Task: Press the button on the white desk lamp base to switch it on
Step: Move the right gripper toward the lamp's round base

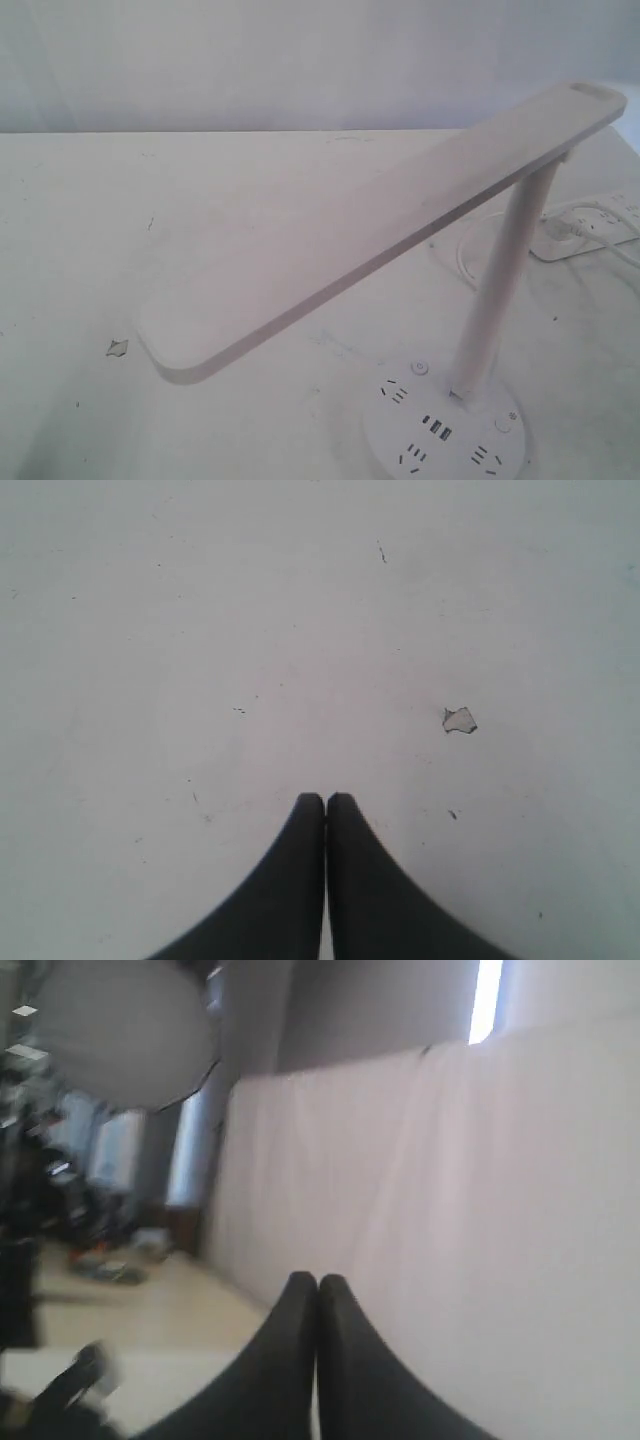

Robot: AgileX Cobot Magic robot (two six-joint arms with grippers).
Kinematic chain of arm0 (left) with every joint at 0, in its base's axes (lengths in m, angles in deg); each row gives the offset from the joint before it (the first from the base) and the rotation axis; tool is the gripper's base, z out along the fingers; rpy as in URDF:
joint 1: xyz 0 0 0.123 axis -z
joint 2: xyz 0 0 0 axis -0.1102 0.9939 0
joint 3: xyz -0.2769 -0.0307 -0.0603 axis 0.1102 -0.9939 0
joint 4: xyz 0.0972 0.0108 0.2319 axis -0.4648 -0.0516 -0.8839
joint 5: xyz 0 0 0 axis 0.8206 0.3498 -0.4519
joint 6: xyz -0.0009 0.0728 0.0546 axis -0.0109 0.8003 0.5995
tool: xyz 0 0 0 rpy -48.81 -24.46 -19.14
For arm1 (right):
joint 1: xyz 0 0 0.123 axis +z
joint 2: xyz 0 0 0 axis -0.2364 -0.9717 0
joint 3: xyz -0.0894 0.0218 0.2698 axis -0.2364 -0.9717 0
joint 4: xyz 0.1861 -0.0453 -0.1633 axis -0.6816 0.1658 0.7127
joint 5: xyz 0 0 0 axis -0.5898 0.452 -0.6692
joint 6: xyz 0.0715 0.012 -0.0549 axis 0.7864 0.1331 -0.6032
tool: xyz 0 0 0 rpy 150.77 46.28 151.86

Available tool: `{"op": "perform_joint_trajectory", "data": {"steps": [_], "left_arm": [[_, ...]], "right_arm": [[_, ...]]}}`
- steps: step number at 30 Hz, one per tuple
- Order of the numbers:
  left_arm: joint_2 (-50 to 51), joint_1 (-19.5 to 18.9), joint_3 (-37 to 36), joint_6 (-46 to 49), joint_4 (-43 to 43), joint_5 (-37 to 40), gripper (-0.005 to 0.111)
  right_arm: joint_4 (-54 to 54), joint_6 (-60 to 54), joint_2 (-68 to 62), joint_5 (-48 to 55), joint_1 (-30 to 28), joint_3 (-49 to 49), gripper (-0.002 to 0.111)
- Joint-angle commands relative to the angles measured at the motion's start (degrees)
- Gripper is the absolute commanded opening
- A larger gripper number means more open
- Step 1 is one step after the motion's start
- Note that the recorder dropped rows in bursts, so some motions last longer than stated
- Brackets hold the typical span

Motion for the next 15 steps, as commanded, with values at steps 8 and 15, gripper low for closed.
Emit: {"op": "perform_joint_trajectory", "data": {"steps": [8, 15], "left_arm": [[-0.2, 0.3, -0.2, -0.2, 0.0, 0.2, 0.0], [-0.2, 0.3, -0.2, -0.2, 0.0, 0.2, 0.0]], "right_arm": [[29.9, 16.8, -12.6, -6.0, -0.1, -5.9, 0.0], [29.9, 7.0, -12.6, -4.0, -0.1, -13.4, 0.0]]}}
